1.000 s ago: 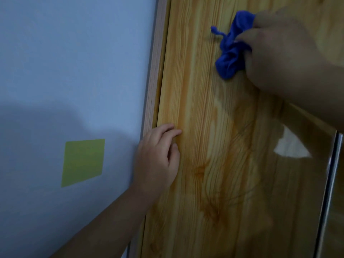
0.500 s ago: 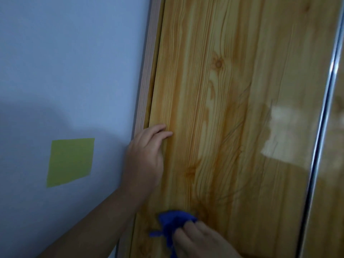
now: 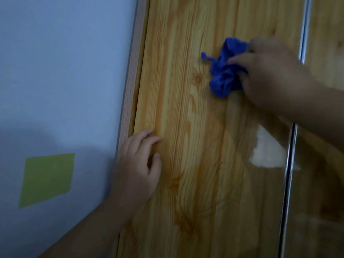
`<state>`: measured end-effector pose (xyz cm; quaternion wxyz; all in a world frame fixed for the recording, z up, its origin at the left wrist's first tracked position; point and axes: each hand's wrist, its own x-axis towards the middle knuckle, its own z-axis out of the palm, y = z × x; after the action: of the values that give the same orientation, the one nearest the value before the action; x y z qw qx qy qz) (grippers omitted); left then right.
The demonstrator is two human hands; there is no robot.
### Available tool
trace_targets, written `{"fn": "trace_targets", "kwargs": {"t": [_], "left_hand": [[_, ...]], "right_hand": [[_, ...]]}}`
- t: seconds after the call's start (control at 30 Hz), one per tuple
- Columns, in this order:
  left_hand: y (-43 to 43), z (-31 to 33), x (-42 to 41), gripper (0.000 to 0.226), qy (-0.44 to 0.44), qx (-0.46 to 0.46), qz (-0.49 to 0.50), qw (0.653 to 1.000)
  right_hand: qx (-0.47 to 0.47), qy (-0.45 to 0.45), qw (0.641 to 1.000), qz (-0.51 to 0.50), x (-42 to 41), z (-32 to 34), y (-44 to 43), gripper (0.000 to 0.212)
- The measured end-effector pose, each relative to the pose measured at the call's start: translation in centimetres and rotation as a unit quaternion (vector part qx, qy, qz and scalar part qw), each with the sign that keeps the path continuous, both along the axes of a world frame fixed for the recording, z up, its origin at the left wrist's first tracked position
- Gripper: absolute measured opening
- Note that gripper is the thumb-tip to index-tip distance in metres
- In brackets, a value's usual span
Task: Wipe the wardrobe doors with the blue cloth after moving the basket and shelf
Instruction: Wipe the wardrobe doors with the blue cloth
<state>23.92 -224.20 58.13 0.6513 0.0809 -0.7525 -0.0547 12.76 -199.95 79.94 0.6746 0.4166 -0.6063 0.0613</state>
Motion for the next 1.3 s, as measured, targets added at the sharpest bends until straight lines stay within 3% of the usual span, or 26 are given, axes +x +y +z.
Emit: {"fn": "trace_targets", "kwargs": {"t": [0.2,0.4,0.5,0.57,0.7,0.77,0.9,0.97,1.03,1.17,1.3], "left_hand": [[2.6,3.4,-0.8,0.037,-0.017,-0.061,0.006,0.998],[2.7,3.3,-2.1,0.038,-0.014,-0.087,0.011,0.996],[2.5,3.3,-2.3,0.039,-0.016,-0.092,0.017,0.995],[2.5,3.4,-2.3,0.039,-0.014,-0.093,0.015,0.995],[2.6,3.3,-2.4,0.038,-0.007,-0.088,0.009,0.996],[2.7,3.3,-2.4,0.038,-0.004,-0.086,0.009,0.996],[2.8,3.3,-2.4,0.039,-0.013,-0.082,0.015,0.996],[2.7,3.3,-2.3,0.041,-0.022,-0.082,0.018,0.996],[2.6,3.3,-2.2,0.041,-0.027,-0.083,0.021,0.996],[2.8,3.2,-2.2,0.041,-0.02,-0.083,0.018,0.996],[3.0,3.1,-2.4,0.04,-0.008,-0.077,0.009,0.997]], "right_hand": [[-0.044,-0.037,0.998,0.018,-0.1,0.7,0.5,0.034],[0.0,-0.071,0.997,0.042,0.2,-9.5,-1.2,0.022],[0.084,-0.131,0.987,0.045,0.8,-17.3,-1.6,0.028],[0.191,-0.097,0.976,0.031,1.2,-22.3,-1.5,0.033],[0.334,-0.072,0.94,0.002,1.6,-28.9,-1.4,0.007],[0.354,-0.069,0.933,-0.013,1.4,-29.7,-1.4,0.01],[0.338,-0.052,0.939,0.017,1.3,-25.8,-0.4,0.011],[0.279,-0.076,0.957,0.032,1.0,-21.6,0.3,0.026],[0.193,-0.112,0.974,0.035,0.5,-16.5,1.2,0.023],[0.098,-0.004,0.995,-0.01,-1.1,-7.2,3.5,0.03],[-0.021,-0.005,1.0,-0.009,-1.9,-1.1,4.8,0.031]]}}
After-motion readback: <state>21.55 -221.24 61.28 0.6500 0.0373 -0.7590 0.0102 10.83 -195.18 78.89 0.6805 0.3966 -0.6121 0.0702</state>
